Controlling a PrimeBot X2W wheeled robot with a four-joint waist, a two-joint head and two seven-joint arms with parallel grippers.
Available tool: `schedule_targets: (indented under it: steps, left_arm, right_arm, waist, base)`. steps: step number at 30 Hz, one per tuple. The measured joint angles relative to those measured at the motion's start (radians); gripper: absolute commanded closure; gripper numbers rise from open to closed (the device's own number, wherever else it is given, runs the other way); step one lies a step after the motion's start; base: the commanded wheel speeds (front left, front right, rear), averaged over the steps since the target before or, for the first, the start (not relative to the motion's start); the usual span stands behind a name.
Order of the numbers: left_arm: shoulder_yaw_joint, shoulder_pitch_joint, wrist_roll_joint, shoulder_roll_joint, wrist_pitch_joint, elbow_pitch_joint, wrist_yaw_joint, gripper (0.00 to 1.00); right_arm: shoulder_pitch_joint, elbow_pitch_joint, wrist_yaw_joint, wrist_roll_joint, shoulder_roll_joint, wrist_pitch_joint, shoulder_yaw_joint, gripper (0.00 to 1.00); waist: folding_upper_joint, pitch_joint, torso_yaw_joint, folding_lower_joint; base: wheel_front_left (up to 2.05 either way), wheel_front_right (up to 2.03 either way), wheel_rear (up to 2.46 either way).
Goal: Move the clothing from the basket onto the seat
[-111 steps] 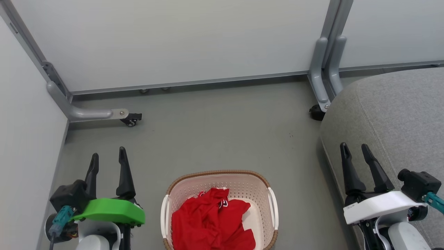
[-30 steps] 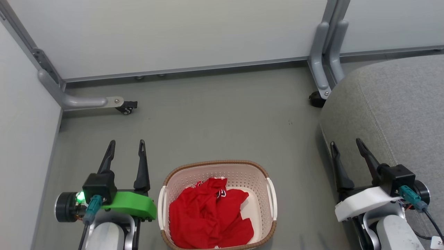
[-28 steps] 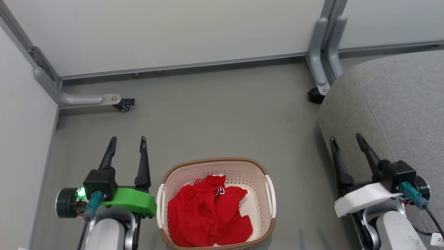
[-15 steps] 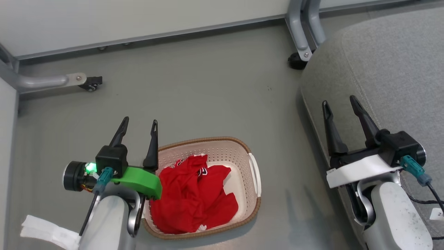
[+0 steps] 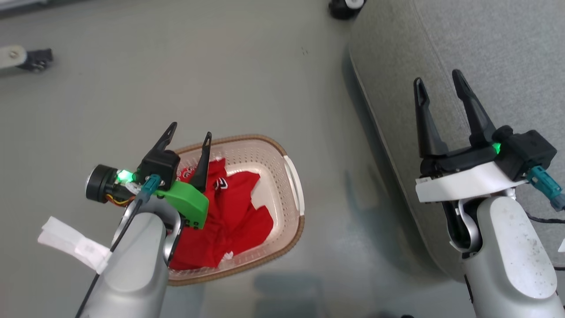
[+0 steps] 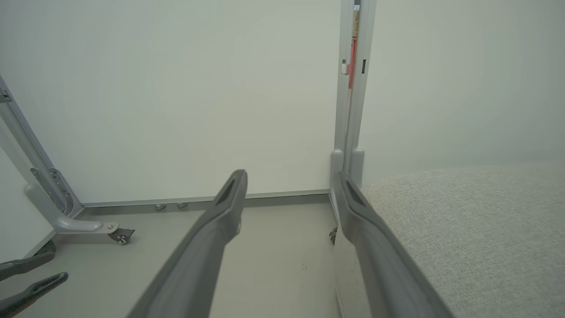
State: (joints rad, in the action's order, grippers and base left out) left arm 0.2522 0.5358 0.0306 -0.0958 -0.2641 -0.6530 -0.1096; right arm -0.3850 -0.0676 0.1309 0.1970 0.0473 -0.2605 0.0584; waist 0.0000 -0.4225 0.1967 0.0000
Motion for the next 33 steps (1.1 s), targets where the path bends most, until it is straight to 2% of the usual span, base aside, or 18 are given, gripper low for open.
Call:
schedule_targets:
  steps: [17, 33]
  left_arm:
    - [0.101, 0.223, -0.05, -0.044, 0.0, -0.295, -0.014, 0.0]
    - [0.184, 0.369, -0.096, -0.071, 0.0, -0.518, -0.014, 0.0]
  right_arm:
    - [-0.12, 0.064, 0.0, 0.016, 0.0, 0.0, 0.022, 0.0]
    - [-0.163, 0.088, 0.0, 0.012, 0.0, 0.0, 0.026, 0.0]
  waist:
    - [0.0, -0.277, 0.057, 0.0001]
    - [0.0, -0.45, 0.062, 0.0001]
  base:
    - [0.0, 0.0, 0.0]
    - [0.0, 0.0, 0.0]
